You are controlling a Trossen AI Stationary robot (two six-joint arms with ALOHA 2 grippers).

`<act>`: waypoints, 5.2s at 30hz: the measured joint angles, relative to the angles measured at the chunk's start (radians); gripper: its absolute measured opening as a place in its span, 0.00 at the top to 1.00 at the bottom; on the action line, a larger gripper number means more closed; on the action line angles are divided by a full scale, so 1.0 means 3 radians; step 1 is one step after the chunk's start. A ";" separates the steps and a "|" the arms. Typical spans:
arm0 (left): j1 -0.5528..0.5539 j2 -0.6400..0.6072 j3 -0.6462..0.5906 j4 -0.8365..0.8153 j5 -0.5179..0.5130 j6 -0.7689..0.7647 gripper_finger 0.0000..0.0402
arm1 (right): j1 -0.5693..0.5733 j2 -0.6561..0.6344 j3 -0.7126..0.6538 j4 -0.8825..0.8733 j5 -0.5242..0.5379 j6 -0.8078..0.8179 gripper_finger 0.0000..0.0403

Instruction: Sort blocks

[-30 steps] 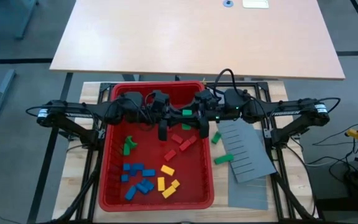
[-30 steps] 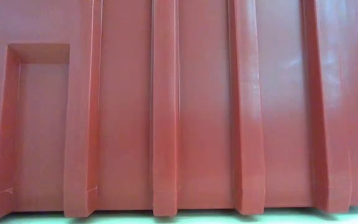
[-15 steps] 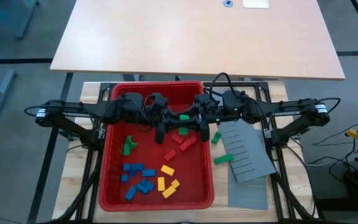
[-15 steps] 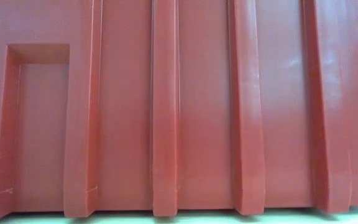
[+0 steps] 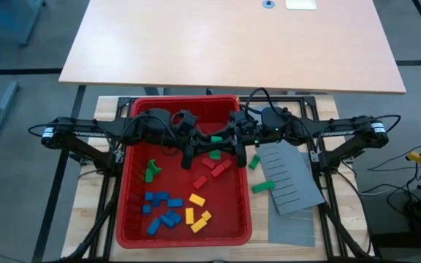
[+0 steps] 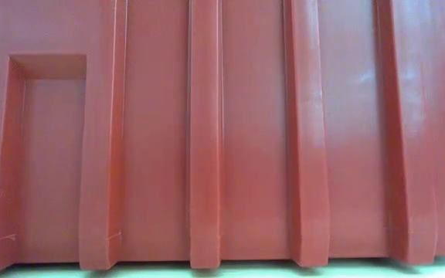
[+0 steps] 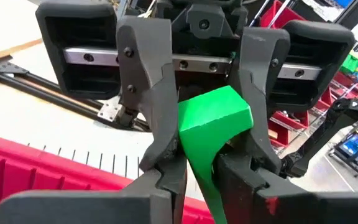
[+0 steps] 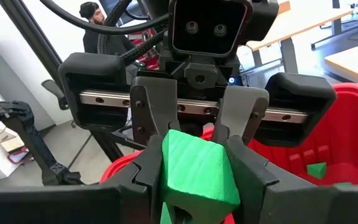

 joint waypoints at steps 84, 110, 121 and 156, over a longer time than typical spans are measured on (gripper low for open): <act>0.0066 -0.0141 -0.0014 -0.0342 0.0035 0.0222 0.98 | -0.0025 0.0023 0.0015 -0.0050 0.0035 0.0106 0.64; 0.0099 -0.0159 -0.0008 -0.0169 0.0026 0.0221 0.98 | -0.0038 0.0034 0.0010 -0.0151 0.0034 0.0152 0.57; 0.0100 -0.0159 -0.0008 -0.0185 0.0018 0.0213 0.98 | -0.0045 0.0034 0.0009 -0.0149 0.0020 0.0017 0.72; 0.0096 -0.0185 -0.0004 -0.1544 0.0122 0.0083 0.21 | -0.0135 -0.0336 0.0005 -0.1452 -0.0054 -0.0106 0.72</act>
